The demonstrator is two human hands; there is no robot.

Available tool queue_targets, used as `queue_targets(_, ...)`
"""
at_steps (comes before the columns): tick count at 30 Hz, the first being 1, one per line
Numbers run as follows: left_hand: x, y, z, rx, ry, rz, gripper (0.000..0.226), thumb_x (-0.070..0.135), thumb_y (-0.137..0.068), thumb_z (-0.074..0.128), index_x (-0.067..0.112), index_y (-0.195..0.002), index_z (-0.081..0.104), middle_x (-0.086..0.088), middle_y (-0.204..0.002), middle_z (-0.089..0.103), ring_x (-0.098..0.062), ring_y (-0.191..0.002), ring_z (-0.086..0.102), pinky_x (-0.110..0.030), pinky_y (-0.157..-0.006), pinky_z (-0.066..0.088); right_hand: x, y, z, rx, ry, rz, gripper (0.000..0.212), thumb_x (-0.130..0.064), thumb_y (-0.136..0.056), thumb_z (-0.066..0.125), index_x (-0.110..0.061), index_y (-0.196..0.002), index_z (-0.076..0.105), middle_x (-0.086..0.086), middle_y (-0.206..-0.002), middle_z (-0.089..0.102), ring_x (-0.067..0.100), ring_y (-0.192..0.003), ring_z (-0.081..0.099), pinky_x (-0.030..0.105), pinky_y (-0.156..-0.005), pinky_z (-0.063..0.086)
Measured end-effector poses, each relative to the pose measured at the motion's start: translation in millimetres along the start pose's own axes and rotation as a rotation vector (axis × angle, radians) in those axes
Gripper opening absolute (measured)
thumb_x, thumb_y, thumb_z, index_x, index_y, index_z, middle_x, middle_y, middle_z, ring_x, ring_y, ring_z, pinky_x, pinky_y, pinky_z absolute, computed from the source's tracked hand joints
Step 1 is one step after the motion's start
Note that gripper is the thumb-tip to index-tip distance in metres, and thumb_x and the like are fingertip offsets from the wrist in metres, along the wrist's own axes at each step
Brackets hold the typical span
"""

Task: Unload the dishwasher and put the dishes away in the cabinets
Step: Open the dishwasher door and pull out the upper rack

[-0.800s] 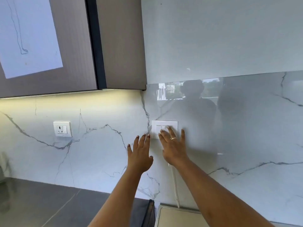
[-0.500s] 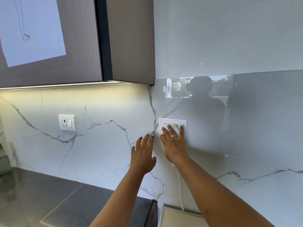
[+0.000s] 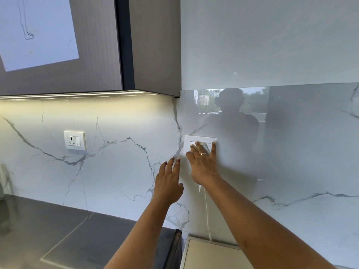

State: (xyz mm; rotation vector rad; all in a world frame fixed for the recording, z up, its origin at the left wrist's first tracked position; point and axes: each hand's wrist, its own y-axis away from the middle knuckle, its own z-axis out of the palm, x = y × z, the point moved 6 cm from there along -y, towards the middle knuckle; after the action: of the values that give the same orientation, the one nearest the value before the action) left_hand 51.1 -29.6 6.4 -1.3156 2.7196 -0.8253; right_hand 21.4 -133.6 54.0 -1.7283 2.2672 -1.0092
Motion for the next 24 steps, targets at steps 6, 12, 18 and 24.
queue_targets(6, 22, 35, -3, 0.005, 0.027, 0.087, 0.08, 0.031, -0.092, 0.05, 0.021, -0.151, -0.003, -0.002, -0.159, -0.005, -0.027, -0.146, -0.002, -0.039, -0.117, 0.014, 10, 51, -14, -0.03, -0.046, 0.027, 0.064, -0.021, -0.088, 0.054, -0.028, -0.144, 0.024, 0.0, -0.159, 0.007, 0.022, -0.148, -0.007, 0.061, -0.103, -0.022)
queue_targets(12, 70, 133, 34, -0.039, 0.152, 0.279, 0.082, 0.032, -0.09, 0.049, 0.021, -0.151, -0.005, 0.0, -0.159, -0.007, -0.022, -0.147, -0.005, -0.039, -0.121, 0.009, 23, 169, -17, -0.073, -0.266, 0.206, 0.064, -0.026, -0.088, 0.051, -0.029, -0.146, 0.023, -0.005, -0.159, 0.01, 0.016, -0.148, -0.003, 0.061, -0.109, -0.01)
queue_targets(18, 106, 274, 95, -0.394, 0.218, 0.41, 0.081, 0.036, -0.094, 0.042, 0.028, -0.147, -0.018, 0.005, -0.156, -0.02, -0.02, -0.145, -0.016, -0.035, -0.12, -0.002, 40, 336, 26, -0.331, -0.417, 0.653, 0.062, -0.024, -0.087, 0.053, -0.036, -0.14, 0.022, -0.011, -0.155, 0.013, 0.014, -0.148, -0.002, 0.063, -0.11, -0.002)
queue_targets(24, 105, 370, 114, -0.597, 0.247, 0.513, 0.078, 0.04, -0.095, 0.038, 0.031, -0.146, -0.021, 0.009, -0.156, -0.02, -0.019, -0.146, -0.015, -0.038, -0.12, 0.003, 30, 476, 26, -0.437, -0.486, 1.097, 0.061, -0.022, -0.086, 0.052, -0.037, -0.138, 0.025, -0.012, -0.15, 0.022, 0.016, -0.147, 0.006, 0.063, -0.111, 0.003)
